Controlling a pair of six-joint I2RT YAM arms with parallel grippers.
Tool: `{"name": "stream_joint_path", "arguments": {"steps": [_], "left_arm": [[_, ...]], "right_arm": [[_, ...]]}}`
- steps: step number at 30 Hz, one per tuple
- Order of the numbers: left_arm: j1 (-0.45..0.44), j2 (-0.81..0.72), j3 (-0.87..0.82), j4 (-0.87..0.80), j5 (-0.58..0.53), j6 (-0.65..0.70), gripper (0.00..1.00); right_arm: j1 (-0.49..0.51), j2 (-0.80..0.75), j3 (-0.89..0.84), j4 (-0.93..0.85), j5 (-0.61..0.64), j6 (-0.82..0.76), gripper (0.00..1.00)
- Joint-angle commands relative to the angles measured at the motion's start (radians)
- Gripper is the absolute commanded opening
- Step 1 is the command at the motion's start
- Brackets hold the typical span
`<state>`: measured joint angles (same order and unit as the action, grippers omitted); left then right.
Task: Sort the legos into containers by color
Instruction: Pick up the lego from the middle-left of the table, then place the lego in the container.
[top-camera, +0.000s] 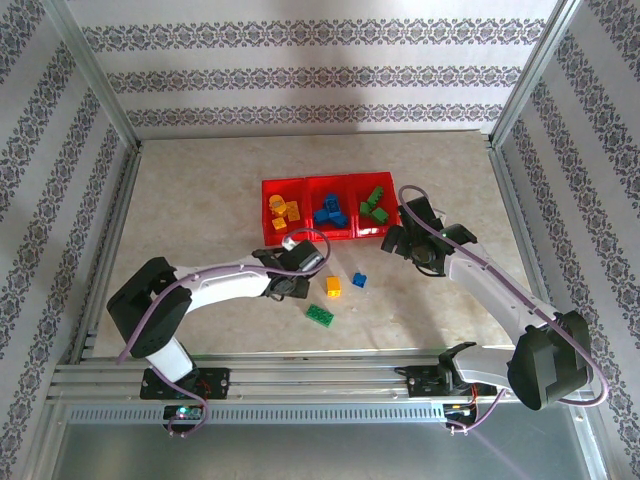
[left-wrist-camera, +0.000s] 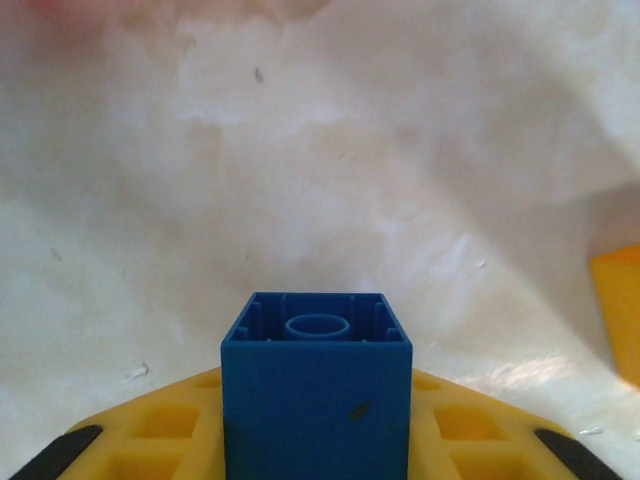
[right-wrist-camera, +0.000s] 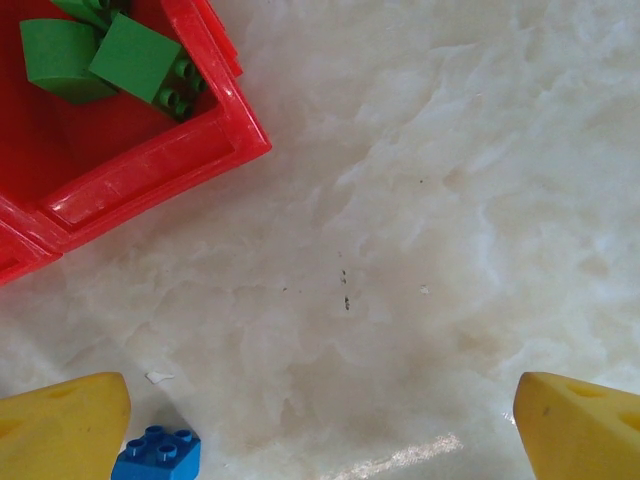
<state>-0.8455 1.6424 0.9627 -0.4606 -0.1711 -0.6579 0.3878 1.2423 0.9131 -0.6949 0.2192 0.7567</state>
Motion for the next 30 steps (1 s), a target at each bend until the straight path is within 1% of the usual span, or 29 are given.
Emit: {"name": "stream_joint_path", "arguments": {"steps": [1, 10, 15, 22, 26, 30], "left_arm": [[0.018, -0.035, 0.048, 0.031, -0.049, 0.031, 0.15], [0.051, -0.011, 0.136, 0.075, -0.047, 0.061, 0.14], [0.074, 0.022, 0.235, 0.112, -0.048, 0.118, 0.14], [0.140, 0.171, 0.464, 0.090, -0.063, 0.234, 0.15], [0.175, 0.263, 0.590, 0.058, -0.068, 0.269, 0.16], [0.199, 0.340, 0.678, 0.039, -0.078, 0.286, 0.15]], "right_arm": [[-0.012, -0.010, 0.000, 0.011, 0.003, -0.003, 0.98], [-0.016, -0.001, 0.004, 0.017, 0.008, -0.006, 0.98], [-0.018, 0.003, 0.008, 0.023, 0.008, -0.006, 0.98], [-0.018, -0.003, 0.015, 0.024, 0.002, -0.011, 0.98], [-0.021, -0.011, 0.013, 0.019, 0.003, -0.013, 0.98], [-0.023, -0.015, 0.007, 0.021, 0.002, -0.012, 0.98]]}}
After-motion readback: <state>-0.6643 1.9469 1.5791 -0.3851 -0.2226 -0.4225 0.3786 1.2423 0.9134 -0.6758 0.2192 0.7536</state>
